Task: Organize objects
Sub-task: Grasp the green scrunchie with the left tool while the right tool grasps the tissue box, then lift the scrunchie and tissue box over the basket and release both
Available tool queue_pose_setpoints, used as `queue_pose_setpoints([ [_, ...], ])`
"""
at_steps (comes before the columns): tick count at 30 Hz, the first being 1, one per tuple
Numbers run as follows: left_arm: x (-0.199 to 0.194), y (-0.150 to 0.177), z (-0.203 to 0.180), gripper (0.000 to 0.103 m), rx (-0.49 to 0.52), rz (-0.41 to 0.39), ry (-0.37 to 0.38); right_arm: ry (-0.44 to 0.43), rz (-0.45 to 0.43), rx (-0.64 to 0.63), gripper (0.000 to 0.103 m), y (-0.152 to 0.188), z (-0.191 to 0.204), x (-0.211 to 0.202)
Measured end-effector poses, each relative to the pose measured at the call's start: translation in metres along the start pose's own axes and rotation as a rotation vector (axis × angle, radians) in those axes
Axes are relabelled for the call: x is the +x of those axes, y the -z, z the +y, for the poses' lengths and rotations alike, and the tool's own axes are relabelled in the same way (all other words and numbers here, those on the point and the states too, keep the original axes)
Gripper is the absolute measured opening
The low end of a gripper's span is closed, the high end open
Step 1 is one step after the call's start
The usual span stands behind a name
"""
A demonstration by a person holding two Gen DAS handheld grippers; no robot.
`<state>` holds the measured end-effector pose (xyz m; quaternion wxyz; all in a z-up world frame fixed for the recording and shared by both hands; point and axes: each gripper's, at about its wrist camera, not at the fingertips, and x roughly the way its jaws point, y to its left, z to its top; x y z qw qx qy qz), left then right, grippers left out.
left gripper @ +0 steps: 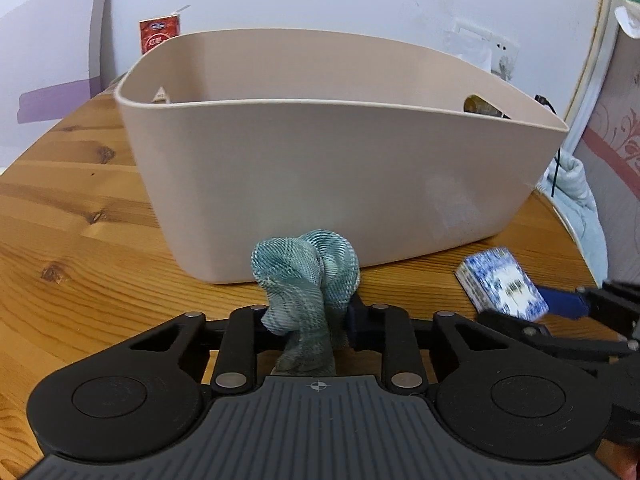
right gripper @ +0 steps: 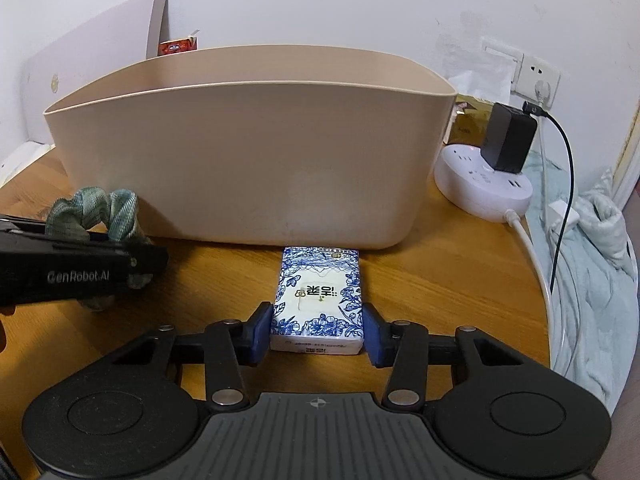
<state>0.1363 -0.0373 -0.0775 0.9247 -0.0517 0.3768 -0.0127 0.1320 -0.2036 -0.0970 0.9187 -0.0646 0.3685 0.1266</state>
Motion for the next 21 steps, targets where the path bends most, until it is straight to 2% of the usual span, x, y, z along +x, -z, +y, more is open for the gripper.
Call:
queue_pose_setpoints([
  [7, -0.015, 0.003, 0.008, 0.023, -0.002, 0.001, 0.035, 0.017, -0.011, 0.013, 0.043, 0.009, 0.004, -0.022],
  [15, -0.042, 0.004, 0.018, 0.022, 0.004, -0.019, 0.068, 0.024, -0.073, 0.014, 0.043, 0.009, 0.024, -0.057],
  [21, -0.068, 0.000, 0.024, 0.022, 0.049, -0.056, 0.100, 0.042, -0.120, 0.024, 0.043, 0.005, 0.032, -0.088],
])
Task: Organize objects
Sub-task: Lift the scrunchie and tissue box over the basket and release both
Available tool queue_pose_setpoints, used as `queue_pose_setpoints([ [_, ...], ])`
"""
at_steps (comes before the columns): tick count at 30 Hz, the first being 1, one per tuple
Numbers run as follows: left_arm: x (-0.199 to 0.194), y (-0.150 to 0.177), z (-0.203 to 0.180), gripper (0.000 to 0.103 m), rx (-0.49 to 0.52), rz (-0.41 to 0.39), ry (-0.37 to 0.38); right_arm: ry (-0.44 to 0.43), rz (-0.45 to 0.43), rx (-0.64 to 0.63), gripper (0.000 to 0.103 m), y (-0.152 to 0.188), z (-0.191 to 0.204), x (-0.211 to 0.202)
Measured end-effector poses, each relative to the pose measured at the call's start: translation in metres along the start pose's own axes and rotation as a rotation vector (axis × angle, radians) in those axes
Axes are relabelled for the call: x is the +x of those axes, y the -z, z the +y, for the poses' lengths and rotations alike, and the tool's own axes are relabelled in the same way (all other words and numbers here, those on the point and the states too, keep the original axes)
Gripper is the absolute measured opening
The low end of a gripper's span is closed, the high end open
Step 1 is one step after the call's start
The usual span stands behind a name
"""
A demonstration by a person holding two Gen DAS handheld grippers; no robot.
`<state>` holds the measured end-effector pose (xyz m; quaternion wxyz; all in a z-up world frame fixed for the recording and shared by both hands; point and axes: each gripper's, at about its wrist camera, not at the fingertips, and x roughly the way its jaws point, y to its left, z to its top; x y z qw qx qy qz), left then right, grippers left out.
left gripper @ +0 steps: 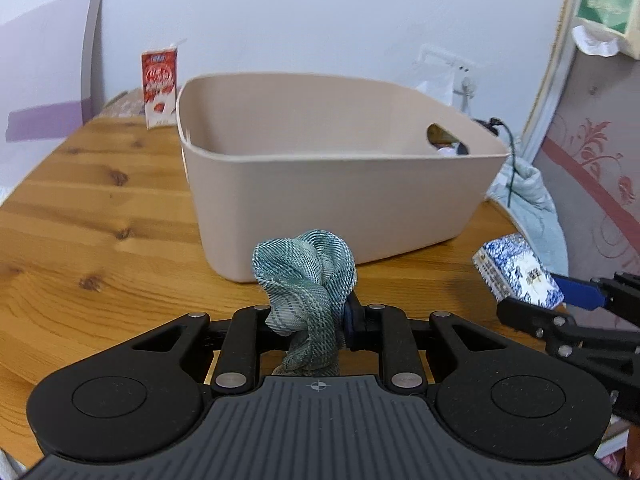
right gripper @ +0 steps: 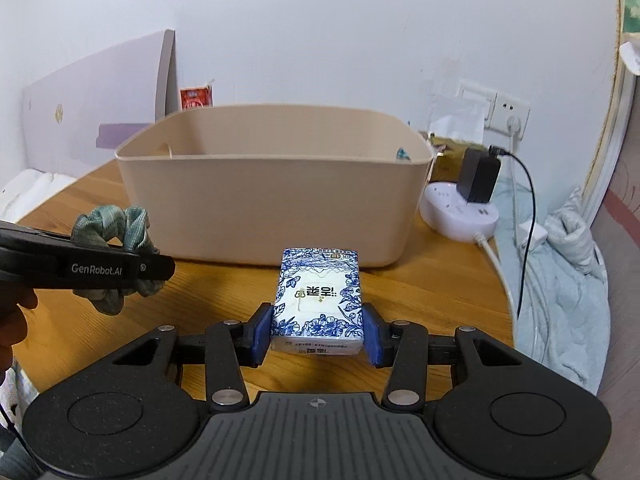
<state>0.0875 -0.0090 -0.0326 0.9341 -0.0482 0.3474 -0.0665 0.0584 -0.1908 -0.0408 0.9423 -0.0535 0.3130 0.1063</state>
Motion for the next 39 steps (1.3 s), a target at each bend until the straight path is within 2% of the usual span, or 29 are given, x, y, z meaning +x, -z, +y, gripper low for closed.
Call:
queue_pose_setpoints([
  [12, -0.041, -0.021, -0.001, 0.022, 0.065, -0.114, 0.027, 0.029, -0.123, 0.013, 0.043, -0.033, -0.001, -0.039],
  [22, -0.046, -0.064, 0.004, 0.022, 0.096, -0.193, 0.010, 0.042, -0.221, 0.011, 0.043, -0.070, 0.000, -0.047],
  [31, -0.007, -0.103, 0.006, 0.022, 0.138, -0.179, -0.015, 0.072, -0.238, -0.038, 0.043, -0.104, 0.001, -0.024],
  [35, 0.020, -0.112, 0.008, 0.022, 0.129, -0.133, -0.017, 0.101, -0.230, -0.059, 0.043, -0.116, 0.001, -0.003],
  [39, 0.047, -0.117, 0.009, 0.022, 0.144, -0.069, -0.017, 0.092, -0.195, -0.061, 0.043, -0.124, 0.000, 0.023],
])
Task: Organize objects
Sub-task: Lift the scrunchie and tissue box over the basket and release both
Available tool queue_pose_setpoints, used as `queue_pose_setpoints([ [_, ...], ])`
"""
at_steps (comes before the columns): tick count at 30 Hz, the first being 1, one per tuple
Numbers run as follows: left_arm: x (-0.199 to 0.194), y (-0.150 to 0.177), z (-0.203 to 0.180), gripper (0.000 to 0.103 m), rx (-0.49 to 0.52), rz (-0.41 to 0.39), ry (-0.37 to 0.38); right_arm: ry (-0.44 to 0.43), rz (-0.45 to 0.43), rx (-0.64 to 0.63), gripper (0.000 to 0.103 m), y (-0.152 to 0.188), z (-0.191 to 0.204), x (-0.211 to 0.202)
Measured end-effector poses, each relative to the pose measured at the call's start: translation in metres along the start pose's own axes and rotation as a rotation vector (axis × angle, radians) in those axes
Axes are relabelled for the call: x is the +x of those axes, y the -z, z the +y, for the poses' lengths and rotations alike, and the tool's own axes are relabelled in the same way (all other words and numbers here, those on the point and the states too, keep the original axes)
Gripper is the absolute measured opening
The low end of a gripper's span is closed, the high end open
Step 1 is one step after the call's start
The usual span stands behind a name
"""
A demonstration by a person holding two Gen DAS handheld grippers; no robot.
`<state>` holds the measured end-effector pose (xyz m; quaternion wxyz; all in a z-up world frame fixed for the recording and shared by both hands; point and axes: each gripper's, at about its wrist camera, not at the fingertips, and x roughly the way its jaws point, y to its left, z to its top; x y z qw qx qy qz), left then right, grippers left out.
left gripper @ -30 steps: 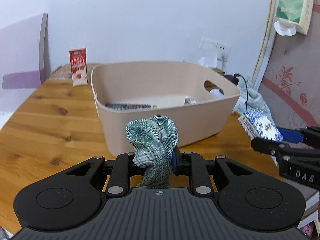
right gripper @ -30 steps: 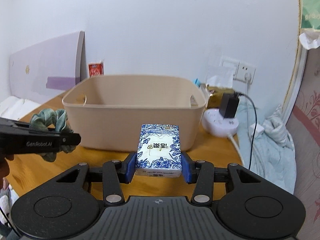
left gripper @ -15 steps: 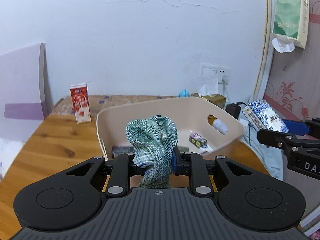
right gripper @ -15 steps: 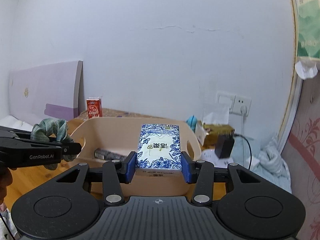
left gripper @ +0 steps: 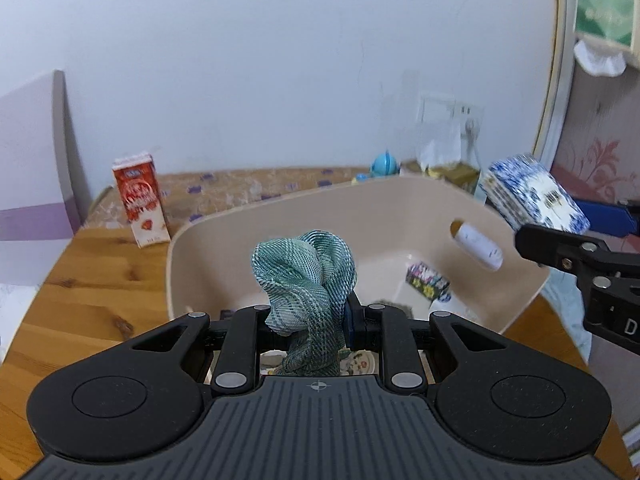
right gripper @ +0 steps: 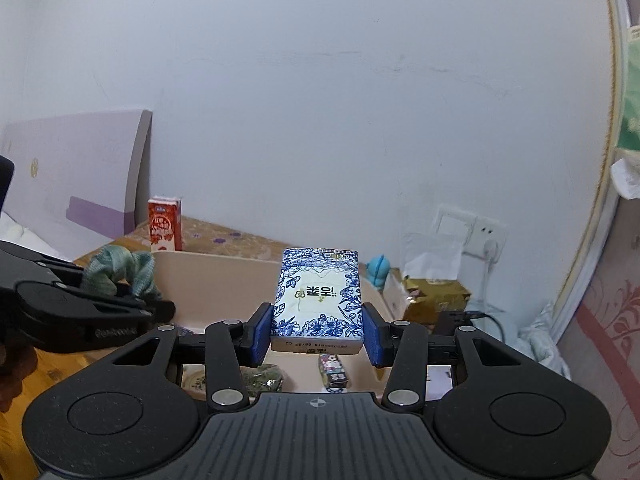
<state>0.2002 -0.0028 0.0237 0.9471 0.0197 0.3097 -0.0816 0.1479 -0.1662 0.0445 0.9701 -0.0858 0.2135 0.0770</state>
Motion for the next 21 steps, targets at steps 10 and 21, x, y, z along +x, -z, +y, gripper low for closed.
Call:
queue_pose_setpoints([
  [10, 0.053, 0.003, -0.007, 0.023, 0.045, 0.180, 0.009, -0.021, 0.135, 0.013, 0.043, 0.013, 0.007, 0.064],
  [21, 0.059, 0.006, -0.003, 0.048, 0.016, 0.250, 0.016, -0.039, 0.259, 0.045, 0.055, 0.029, 0.003, 0.091],
])
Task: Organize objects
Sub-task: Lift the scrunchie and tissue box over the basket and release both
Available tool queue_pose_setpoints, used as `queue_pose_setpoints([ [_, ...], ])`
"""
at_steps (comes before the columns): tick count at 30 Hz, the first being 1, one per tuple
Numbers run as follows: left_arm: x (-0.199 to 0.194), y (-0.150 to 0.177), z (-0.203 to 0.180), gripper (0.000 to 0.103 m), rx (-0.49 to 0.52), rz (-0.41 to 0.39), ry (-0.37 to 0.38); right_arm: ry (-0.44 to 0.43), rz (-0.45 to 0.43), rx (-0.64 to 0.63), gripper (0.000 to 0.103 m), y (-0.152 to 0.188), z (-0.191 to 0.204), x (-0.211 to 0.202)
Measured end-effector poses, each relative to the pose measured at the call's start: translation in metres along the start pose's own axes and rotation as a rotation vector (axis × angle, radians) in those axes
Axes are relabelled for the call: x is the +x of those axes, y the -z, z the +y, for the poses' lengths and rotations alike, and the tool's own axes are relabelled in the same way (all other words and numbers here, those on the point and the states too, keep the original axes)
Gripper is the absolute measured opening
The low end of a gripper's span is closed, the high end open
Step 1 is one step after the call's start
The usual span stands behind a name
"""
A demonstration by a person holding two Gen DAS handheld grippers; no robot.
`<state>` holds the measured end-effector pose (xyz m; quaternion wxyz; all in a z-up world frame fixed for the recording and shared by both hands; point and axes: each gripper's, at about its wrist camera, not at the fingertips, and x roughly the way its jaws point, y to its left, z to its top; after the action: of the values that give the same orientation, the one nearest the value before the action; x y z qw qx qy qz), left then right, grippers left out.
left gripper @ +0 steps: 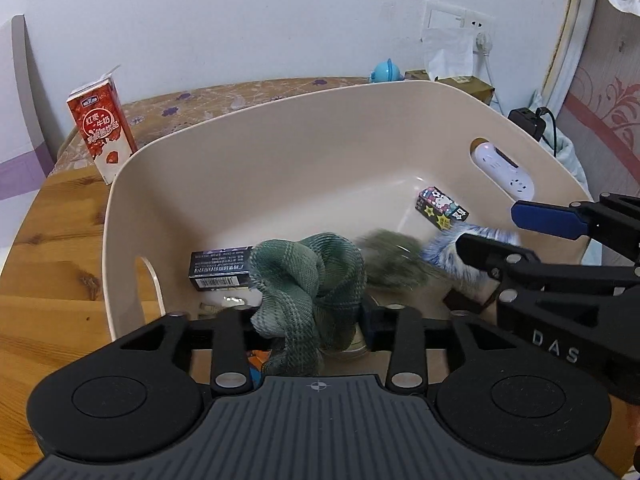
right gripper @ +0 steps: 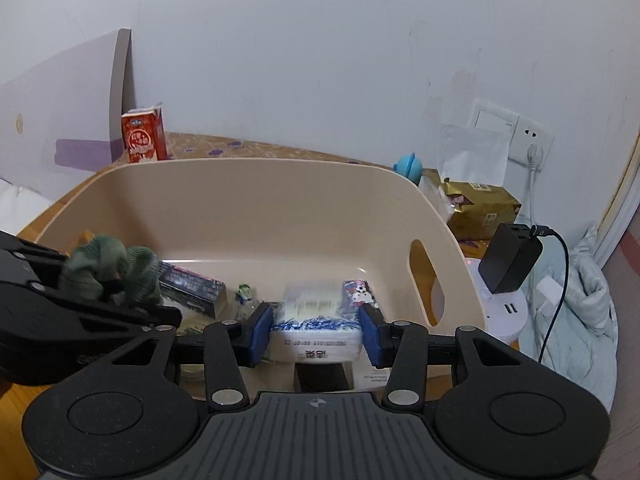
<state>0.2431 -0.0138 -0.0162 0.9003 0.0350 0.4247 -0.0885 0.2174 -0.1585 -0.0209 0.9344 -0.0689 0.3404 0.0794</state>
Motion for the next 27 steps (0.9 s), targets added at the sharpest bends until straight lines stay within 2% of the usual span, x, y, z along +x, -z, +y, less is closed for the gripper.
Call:
queue_pose_setpoints([
  [2, -0.004, -0.001, 0.000, 0.060, -0.005, -0.013, -0.017, 0.006, -0.009, -0.004, 0.061, 0.000, 0.002, -0.004],
  [3, -0.006, -0.001, 0.001, 0.060, -0.004, -0.024, -0.019, 0.015, -0.017, -0.006, 0.061, 0.000, 0.003, -0.007],
  [6, -0.015, -0.001, 0.000, 0.062, -0.004, -0.041, -0.016, 0.038, -0.041, 0.001, 0.071, 0.000, 0.002, -0.018],
  [7, -0.019, 0.000, -0.001, 0.066, -0.003, -0.052, -0.016, 0.045, -0.047, 0.007, 0.076, -0.001, 0.001, -0.023],
  [8, -0.023, 0.000, -0.002, 0.076, -0.004, -0.062, -0.029, 0.051, -0.053, 0.012, 0.079, -0.001, -0.001, -0.026],
  [10, -0.031, 0.002, -0.002, 0.086, -0.009, -0.097, -0.059, 0.057, -0.063, 0.027, 0.082, 0.000, -0.004, -0.034],
  [13, -0.043, 0.004, 0.001, 0.088, -0.028, -0.123, -0.063, 0.070, -0.081, 0.050, 0.091, 0.002, -0.009, -0.045],
  [16, -0.054, 0.007, 0.002, 0.088, -0.041, -0.136, -0.068, 0.084, -0.090, 0.054, 0.095, 0.005, -0.010, -0.055],
  [27, -0.091, 0.028, -0.001, 0.089, -0.054, -0.186, -0.097, 0.064, -0.120, 0.067, 0.101, 0.016, -0.004, -0.093],
])
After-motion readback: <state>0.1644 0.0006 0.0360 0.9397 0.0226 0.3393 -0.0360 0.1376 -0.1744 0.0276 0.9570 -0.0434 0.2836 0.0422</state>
